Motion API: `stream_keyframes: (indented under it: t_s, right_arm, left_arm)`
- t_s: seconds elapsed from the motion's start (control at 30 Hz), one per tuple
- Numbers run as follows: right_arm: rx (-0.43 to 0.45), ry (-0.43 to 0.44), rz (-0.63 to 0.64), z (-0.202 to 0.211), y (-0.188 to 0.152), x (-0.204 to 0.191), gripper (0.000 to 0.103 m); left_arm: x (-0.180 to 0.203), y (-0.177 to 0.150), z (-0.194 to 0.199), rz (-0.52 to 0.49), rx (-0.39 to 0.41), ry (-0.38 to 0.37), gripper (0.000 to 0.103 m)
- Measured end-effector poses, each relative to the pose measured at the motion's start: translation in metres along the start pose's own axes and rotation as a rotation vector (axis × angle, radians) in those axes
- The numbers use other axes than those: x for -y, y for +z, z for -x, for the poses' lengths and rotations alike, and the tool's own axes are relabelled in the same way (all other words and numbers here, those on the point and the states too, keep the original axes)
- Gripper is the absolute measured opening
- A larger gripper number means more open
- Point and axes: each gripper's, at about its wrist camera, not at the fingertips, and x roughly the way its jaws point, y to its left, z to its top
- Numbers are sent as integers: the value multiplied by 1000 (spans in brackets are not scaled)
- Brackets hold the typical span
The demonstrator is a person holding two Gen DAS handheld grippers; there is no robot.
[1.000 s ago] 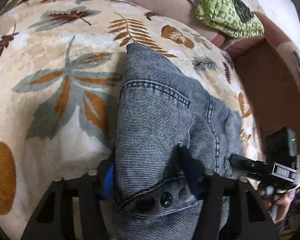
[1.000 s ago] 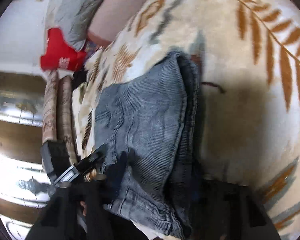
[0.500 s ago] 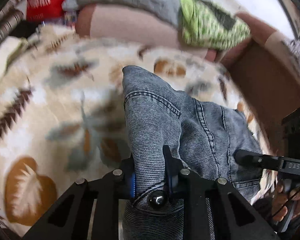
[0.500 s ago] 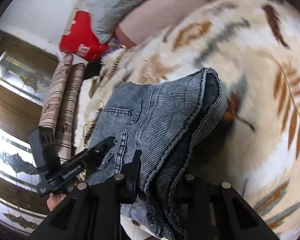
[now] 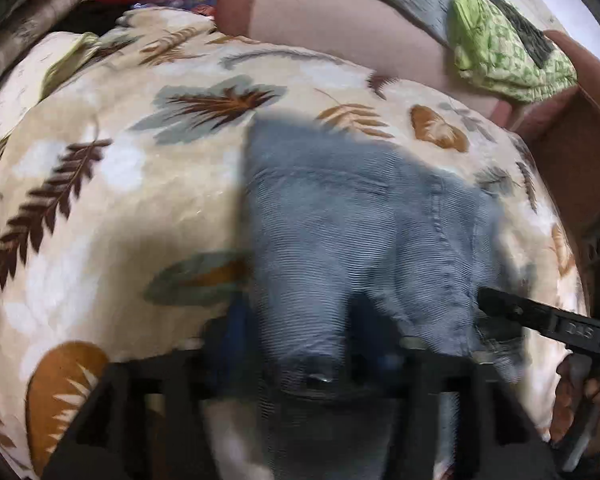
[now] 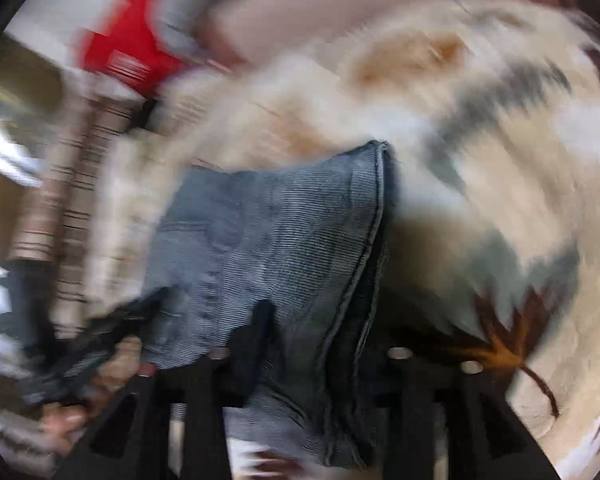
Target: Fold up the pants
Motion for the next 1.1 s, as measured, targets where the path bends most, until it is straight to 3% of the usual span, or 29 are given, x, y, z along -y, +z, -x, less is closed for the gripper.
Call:
stream_keyframes:
  t_s: [0.07,0.13,0.2,0.23,0.3,0.33,0.4,0.43,0.5,0.67,0.8,0.9,1.1]
  right_arm:
    - [59,5,-3,11,-8,1,59]
    - [127,-75,47,36,-16,-11,60]
    - [201,-82,93,58,-27,-25,68]
    - [228,-86,125,67,-35,-33,70]
    - [267,-117,185,72,-50,-45,80]
    - [256,-149,206,63,-57,-48,82]
    - [118,-243,236,24,-63,-43,82]
    - [93,-233,210,13,-68,-33,83]
    - [128,-201,153,27,-69,-28,83]
    - [254,-243,207,62,-73,-42,87]
    - [126,-310,239,22,-75,-32,92]
    - [146,-261,170,29,-72,-26,93]
    - [249,-259,212,54,-70,-38,93]
  left_arm:
    - [-3,-4,17,4,28,13,73]
    - [-2,-9,36,10,62,29,73]
    - [2,-21,61,-17,135,20,77]
    - [6,-28,66,-24,160,50,82]
    - [15,-40,51,-79,107,116,84]
    - [18,-43,35,-117,50,135,85]
    - [15,-49,30,-92,65,139,87]
    - [13,-47,34,-78,59,137,87]
    - [11,-46,46,-69,68,126,87]
    - [16,-48,45,-82,69,148,87]
    - [20,-52,43,-90,60,153,87]
    - [20,-51,44,-96,66,155,87]
    - [21,-51,42,-94,67,165,87]
